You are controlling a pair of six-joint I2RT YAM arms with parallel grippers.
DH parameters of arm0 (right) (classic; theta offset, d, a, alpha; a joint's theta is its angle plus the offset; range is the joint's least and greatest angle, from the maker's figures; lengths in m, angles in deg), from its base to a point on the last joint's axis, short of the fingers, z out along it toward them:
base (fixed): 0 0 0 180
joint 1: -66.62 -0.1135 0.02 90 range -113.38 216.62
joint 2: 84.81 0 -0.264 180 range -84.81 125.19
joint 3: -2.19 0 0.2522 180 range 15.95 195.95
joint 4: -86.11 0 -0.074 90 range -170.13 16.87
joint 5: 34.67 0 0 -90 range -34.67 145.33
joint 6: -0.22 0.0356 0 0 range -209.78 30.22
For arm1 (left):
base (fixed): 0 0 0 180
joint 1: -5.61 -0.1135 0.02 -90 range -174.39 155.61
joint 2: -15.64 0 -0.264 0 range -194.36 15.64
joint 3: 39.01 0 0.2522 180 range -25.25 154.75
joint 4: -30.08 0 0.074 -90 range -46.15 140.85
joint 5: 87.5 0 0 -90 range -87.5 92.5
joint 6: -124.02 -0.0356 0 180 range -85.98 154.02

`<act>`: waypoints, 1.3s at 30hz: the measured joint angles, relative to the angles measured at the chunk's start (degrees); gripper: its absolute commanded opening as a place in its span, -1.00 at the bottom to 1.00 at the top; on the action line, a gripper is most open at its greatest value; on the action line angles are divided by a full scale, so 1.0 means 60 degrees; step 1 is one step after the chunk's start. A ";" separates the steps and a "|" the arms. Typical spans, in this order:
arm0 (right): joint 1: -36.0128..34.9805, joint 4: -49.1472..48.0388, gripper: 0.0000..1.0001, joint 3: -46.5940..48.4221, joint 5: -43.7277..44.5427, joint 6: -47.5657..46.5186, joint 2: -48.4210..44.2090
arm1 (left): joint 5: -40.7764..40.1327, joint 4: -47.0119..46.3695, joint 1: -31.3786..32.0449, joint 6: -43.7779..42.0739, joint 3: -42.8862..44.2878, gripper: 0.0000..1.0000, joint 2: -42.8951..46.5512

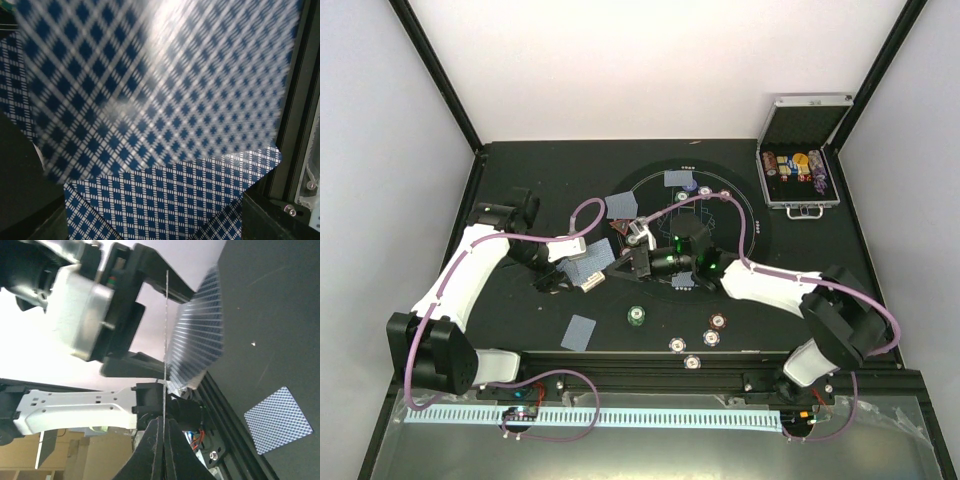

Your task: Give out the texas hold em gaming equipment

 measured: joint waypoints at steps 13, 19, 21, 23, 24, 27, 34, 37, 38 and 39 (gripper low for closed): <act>0.0157 0.0226 -0.98 -0.0346 -0.0189 0.0026 -0.0823 | 0.0000 -0.0022 0.0000 0.0011 0.0000 -0.97 0.0000; 0.1526 0.0871 -0.98 -0.0313 -0.0532 -0.0313 -0.1271 | 0.0000 -0.0018 0.0000 0.0011 0.0000 -0.97 0.0000; 0.2182 0.1264 -0.98 -0.0175 -0.0670 -0.0583 -0.1300 | 0.0000 -0.0018 0.0000 0.0011 0.0000 -0.97 0.0000; 0.2867 0.1756 -0.98 0.0171 -0.0856 -0.0922 -0.1129 | 0.0000 -0.0018 0.0000 0.0011 0.0000 -0.97 0.0000; 0.3187 0.1974 -0.98 0.0433 -0.0911 -0.1111 -0.0933 | 0.0000 -0.0018 0.0000 0.0011 0.0000 -0.97 0.0000; 0.4095 0.2532 -0.98 0.1490 -0.1078 -0.1614 0.0084 | 0.0000 -0.0018 0.0000 0.0011 0.0000 -0.97 0.0000; 0.5544 0.4521 -0.98 0.5825 -0.0820 -0.2750 0.4382 | -0.0007 -0.0018 0.0000 0.0029 0.0000 -0.97 0.0000; 0.5785 0.5559 -0.98 0.8131 -0.0499 -0.3169 0.6339 | -0.0004 -0.0018 0.0000 0.0058 0.0007 -0.97 0.0000; 0.5836 0.5781 -0.98 0.8633 -0.0423 -0.3213 0.6779 | -0.0004 -0.0018 0.0000 0.0062 0.0011 -0.97 0.0000; 0.5883 0.6036 -0.98 0.9143 -0.0328 -0.3249 0.7202 | -0.0007 -0.0018 0.0000 0.0062 0.0015 -0.97 0.0000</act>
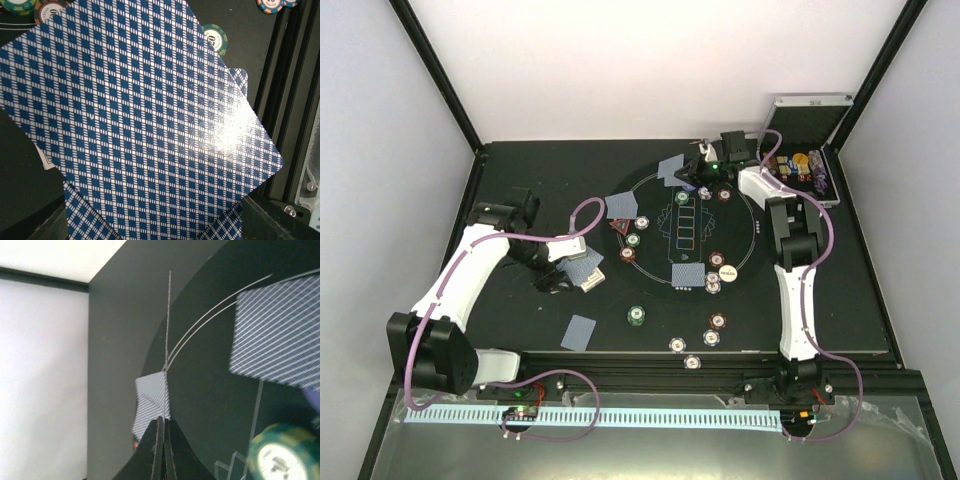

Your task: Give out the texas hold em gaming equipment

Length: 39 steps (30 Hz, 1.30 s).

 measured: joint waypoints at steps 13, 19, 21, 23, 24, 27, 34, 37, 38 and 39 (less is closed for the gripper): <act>0.0193 0.1912 0.02 0.1727 0.1064 -0.0510 0.1330 | -0.0040 -0.0004 0.0000 -0.0004 0.0000 -0.97 0.0000; 0.0211 0.2033 0.29 -0.0186 0.1468 -0.0831 -0.0474 | -0.0051 -0.0007 0.0000 -0.0004 0.0000 -0.97 0.0259; 0.0164 0.1796 0.39 -0.1552 0.1504 -0.0809 -0.1719 | -0.0055 -0.0004 0.0000 -0.0004 0.0000 -0.97 0.0368; -0.0029 0.1483 0.52 -0.2801 0.1497 -0.0703 -0.2983 | -0.0058 -0.0004 0.0000 -0.0004 0.0000 -0.97 0.0401; -0.0240 0.1220 0.57 -0.3461 0.1475 -0.0656 -0.3654 | -0.0062 -0.0007 0.0000 -0.0004 0.0000 -0.97 0.0408; -0.1293 0.0277 0.66 -0.5155 0.1348 -0.0302 -0.5333 | -0.0066 -0.0004 0.0000 -0.0004 0.0000 -0.97 0.0419; -0.3763 -0.2098 0.65 -0.7461 0.0794 0.1202 -0.6852 | -0.0069 -0.0004 0.0000 -0.0007 0.0000 -0.97 0.0419; -0.4346 -0.2517 0.55 -0.7515 0.0794 0.1552 -0.6827 | -0.0069 -0.0004 0.0000 -0.0004 0.0000 -0.97 0.0419; -0.4546 -0.2659 0.52 -0.7482 0.0790 0.1650 -0.6823 | -0.0069 -0.0004 0.0000 -0.0007 0.0000 -0.97 0.0419; -0.4703 -0.2743 0.46 -0.7431 0.0787 0.1687 -0.6805 | -0.0069 -0.0004 0.0000 -0.0004 0.0000 -0.97 0.0419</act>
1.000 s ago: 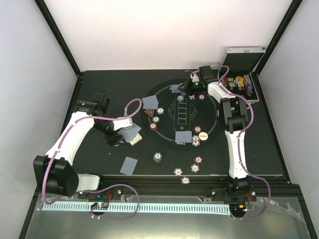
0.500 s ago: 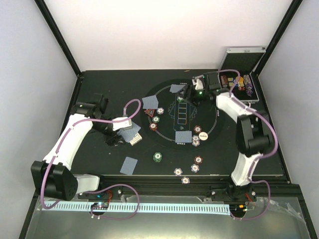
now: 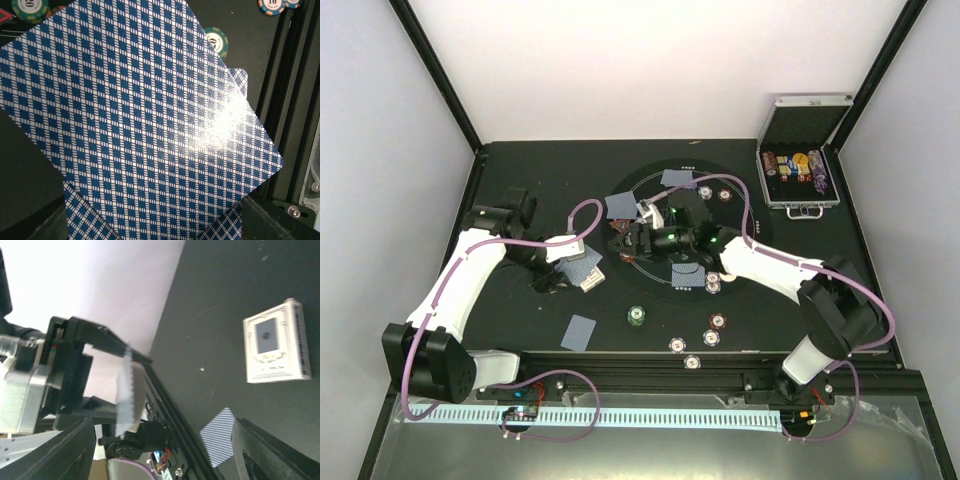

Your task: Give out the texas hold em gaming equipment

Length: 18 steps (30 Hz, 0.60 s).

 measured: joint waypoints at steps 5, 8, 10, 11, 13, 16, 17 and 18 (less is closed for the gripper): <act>-0.0674 -0.0506 0.13 0.0455 -0.0113 0.0284 0.0412 | 0.0000 0.0004 0.0000 -0.0004 0.0000 -0.97 0.0000; -0.0885 -0.0699 -0.07 0.0641 -0.0178 0.0408 0.0747 | 0.0000 0.0004 0.0000 -0.0004 0.0000 -0.97 0.0000; -0.0984 -0.0761 -0.23 0.0725 -0.0175 0.0484 0.0954 | -0.0004 0.0004 0.0000 -0.0004 0.0000 -0.97 0.0000; -0.1013 -0.0776 -0.32 0.0729 -0.0175 0.0495 0.1009 | 0.0000 0.0004 0.0000 -0.0004 0.0000 -0.97 0.0000; -0.1042 -0.0780 -0.49 0.0729 -0.0175 0.0630 0.1071 | 0.0000 0.0004 0.0000 -0.0004 0.0000 -0.97 0.0000; -0.1064 -0.0841 -0.75 0.0739 -0.0186 0.0648 0.1071 | 0.0000 0.0000 0.0000 -0.0004 0.0000 -0.97 0.0000; -0.1064 -0.0867 -0.83 0.0743 -0.0186 0.0634 0.1071 | 0.0000 0.0004 0.0000 -0.0004 0.0000 -0.97 -0.0004; -0.1064 -0.0878 -0.89 0.0739 -0.0175 0.0688 0.1071 | -0.0004 0.0004 0.0000 -0.0004 0.0000 -0.97 -0.0004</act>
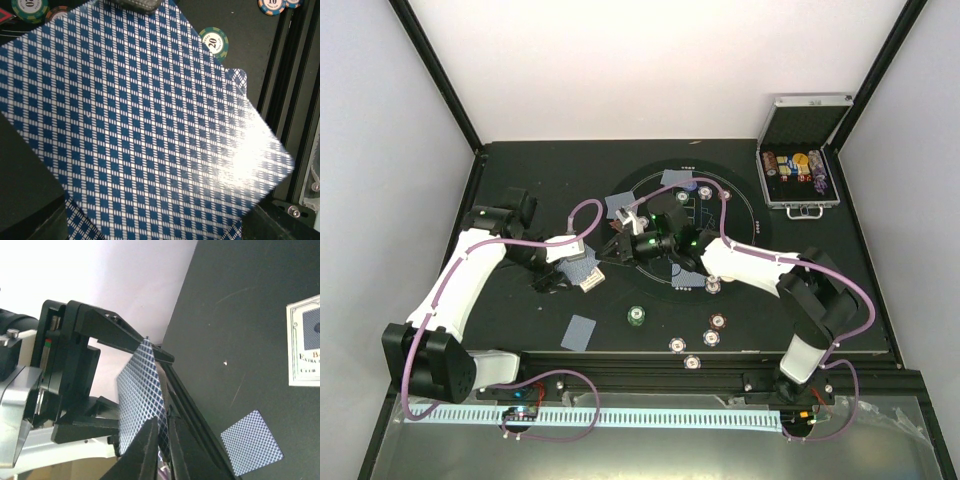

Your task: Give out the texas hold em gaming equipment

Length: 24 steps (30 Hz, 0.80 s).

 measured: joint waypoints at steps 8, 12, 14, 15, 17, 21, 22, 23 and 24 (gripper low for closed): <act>0.0000 -0.0255 -0.98 -0.0036 -0.0011 0.0189 -0.0062 | -0.0011 -0.0004 0.0000 0.0000 0.0000 -0.97 -0.0004; 0.0036 -0.0350 -0.98 -0.0277 0.0000 0.0342 -0.0321 | -0.0011 -0.0004 0.0000 0.0000 0.0000 -0.97 -0.0004; 0.0084 -0.0419 -0.98 -0.0488 0.0000 0.0444 -0.0525 | -0.0011 -0.0004 0.0000 0.0000 0.0000 -0.97 -0.0004; 0.0131 -0.0517 -0.98 -0.0663 -0.0004 0.0510 -0.0674 | -0.0015 -0.0004 0.0000 0.0000 0.0000 -0.97 -0.0004; 0.0277 -0.0645 -0.98 -0.1056 -0.0004 0.0645 -0.1027 | -0.0022 -0.0004 0.0000 0.0000 0.0000 -0.97 -0.0004; 0.0710 -0.0754 -0.98 -0.1821 0.0033 0.0761 -0.1792 | -0.0055 -0.0007 0.0000 0.0000 0.0000 -0.97 -0.0007; 0.0849 -0.0758 -0.98 -0.2029 0.0044 0.0765 -0.2007 | -0.0066 -0.0007 0.0000 0.0000 0.0000 -0.97 -0.0011; 0.0987 -0.0769 -0.98 -0.2248 0.0051 0.0765 -0.2229 | -0.0069 -0.0007 0.0000 0.0000 0.0000 -0.97 -0.0025; 0.1151 -0.0758 -0.98 -0.2492 0.0055 0.0761 -0.2455 | -0.0073 -0.0007 0.0000 0.0000 0.0000 -0.97 -0.0044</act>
